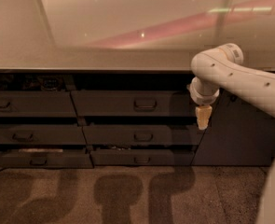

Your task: Open top drawer

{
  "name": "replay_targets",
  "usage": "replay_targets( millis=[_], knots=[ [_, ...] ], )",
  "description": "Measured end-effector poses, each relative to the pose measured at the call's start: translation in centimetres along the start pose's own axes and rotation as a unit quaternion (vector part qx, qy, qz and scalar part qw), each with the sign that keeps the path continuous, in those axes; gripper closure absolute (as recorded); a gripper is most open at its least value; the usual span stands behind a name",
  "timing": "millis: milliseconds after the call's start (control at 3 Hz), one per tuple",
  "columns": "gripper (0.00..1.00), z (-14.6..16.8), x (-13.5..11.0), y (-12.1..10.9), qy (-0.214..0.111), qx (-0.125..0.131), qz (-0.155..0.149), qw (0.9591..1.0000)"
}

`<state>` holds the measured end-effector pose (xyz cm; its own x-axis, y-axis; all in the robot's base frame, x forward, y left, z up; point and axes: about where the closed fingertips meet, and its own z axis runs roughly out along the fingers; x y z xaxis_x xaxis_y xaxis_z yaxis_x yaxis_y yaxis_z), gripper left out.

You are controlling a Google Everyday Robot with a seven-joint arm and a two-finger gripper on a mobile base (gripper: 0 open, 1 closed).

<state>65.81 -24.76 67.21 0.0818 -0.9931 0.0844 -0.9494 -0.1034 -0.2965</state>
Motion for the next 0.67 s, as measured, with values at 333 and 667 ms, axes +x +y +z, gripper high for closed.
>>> replay_targets(
  millis=[333,667],
  knots=[
    [0.0,1.97,1.02,-0.52,0.023,-0.039,0.01,0.9989],
    [0.0,1.97,1.02,-0.52,0.023,-0.039,0.01,0.9989]
  ],
)
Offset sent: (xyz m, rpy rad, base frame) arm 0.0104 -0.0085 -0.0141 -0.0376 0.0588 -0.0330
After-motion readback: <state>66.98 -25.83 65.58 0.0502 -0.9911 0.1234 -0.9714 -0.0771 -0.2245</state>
